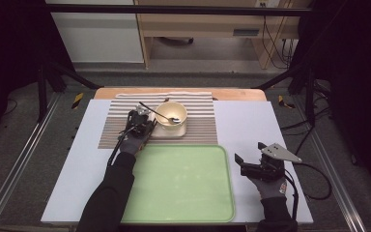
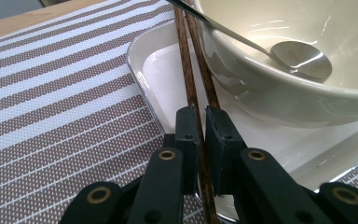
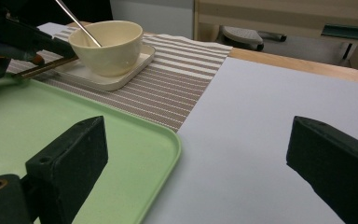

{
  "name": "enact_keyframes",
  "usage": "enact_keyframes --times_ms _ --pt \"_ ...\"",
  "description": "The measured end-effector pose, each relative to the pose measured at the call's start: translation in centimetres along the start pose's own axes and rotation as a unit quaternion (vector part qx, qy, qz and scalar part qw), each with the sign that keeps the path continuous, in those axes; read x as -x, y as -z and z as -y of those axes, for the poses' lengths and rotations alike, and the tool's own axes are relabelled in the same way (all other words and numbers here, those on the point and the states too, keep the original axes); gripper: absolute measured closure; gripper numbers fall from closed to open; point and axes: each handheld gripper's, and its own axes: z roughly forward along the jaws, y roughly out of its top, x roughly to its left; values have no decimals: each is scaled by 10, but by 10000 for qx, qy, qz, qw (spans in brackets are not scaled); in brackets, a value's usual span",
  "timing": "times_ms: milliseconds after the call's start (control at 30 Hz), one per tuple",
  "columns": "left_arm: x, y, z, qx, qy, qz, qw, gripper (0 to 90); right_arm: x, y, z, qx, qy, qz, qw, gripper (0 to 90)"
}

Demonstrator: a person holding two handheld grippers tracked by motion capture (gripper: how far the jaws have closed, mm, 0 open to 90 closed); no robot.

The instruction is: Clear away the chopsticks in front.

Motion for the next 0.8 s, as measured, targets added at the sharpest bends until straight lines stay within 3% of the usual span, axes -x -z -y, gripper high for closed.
enact_keyframes --times_ms 400,800 --pt "0 2 0 14 64 -91 9999 849 0 0 0 8 20 10 10000 57" --pt "-5 23 2 187 157 -129 9996 849 2 1 0 11 5 43 10000 47"
